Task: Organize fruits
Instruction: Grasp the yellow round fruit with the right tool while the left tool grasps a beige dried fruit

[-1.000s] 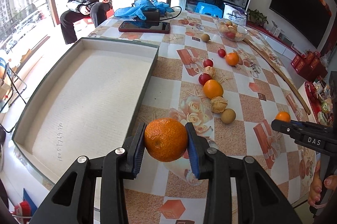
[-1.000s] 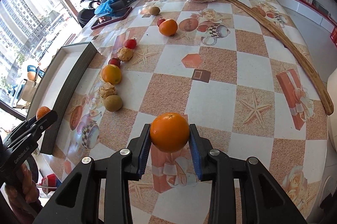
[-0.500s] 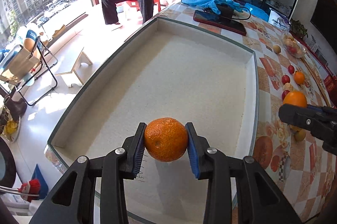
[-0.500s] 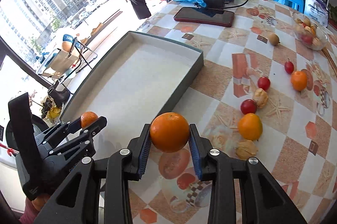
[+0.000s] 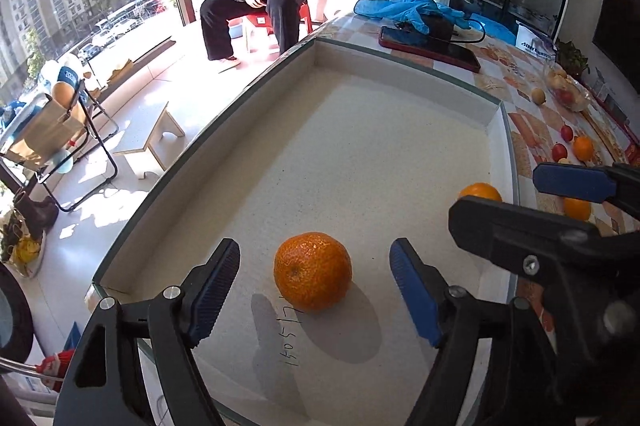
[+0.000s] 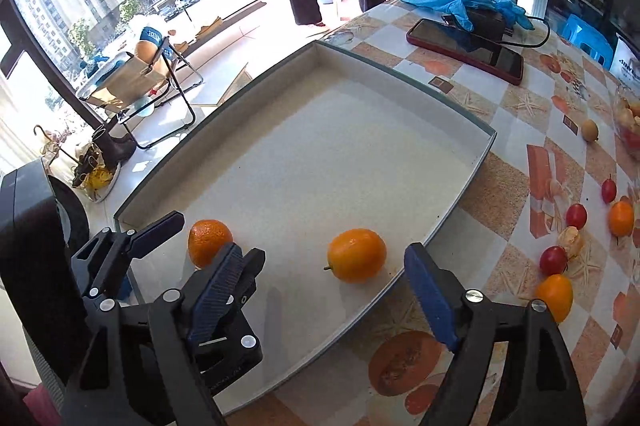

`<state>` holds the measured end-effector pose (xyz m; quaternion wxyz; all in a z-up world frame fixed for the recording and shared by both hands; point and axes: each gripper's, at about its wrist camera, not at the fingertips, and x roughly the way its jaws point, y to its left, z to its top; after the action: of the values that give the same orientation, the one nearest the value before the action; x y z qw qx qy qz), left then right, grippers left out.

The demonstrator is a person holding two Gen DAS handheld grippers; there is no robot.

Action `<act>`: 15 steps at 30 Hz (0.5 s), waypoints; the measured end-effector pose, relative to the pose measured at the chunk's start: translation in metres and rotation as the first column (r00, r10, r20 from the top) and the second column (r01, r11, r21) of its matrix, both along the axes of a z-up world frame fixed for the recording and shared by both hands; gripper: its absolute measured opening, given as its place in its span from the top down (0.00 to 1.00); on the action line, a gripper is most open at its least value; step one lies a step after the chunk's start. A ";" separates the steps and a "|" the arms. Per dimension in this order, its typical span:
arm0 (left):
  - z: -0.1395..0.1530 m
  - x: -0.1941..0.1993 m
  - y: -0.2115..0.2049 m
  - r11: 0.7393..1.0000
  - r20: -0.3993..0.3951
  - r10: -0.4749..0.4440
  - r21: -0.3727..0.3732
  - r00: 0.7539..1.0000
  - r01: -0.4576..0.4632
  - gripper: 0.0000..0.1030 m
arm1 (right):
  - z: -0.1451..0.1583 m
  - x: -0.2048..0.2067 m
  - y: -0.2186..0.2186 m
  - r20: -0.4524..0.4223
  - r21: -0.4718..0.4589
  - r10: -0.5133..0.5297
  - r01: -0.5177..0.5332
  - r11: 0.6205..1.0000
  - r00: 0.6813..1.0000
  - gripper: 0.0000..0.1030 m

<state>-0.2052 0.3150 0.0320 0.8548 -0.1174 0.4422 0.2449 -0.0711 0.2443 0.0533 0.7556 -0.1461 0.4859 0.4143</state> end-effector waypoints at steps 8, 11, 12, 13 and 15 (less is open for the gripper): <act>0.026 -0.003 -0.012 0.999 0.060 0.001 0.038 0.998 -0.003 0.22 | 0.030 0.007 -0.062 0.173 0.038 -0.125 0.120 0.992 0.977 0.00; 0.040 -0.002 -0.029 0.999 0.096 -0.042 0.035 0.995 0.039 0.22 | 0.022 0.013 -0.104 0.213 0.012 -0.205 0.207 0.978 0.955 0.00; 0.044 -0.001 -0.036 0.998 0.107 -0.060 0.032 0.992 0.057 0.22 | 0.016 0.014 -0.119 0.219 0.000 -0.226 0.232 0.973 0.949 0.00; 0.047 0.001 -0.043 0.997 0.115 -0.080 0.028 0.990 0.077 0.22 | 0.010 0.016 -0.133 0.215 -0.014 -0.245 0.254 0.967 0.946 0.00; 0.050 0.007 -0.059 0.993 0.120 -0.121 0.016 0.985 0.120 0.22 | -0.011 0.022 -0.158 0.175 -0.059 -0.282 0.296 0.953 0.943 0.00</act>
<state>-0.1987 0.2555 0.0818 0.8937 -0.1014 0.3949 0.1872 -0.0496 0.0860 0.0424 0.8388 -0.1386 0.4553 0.2644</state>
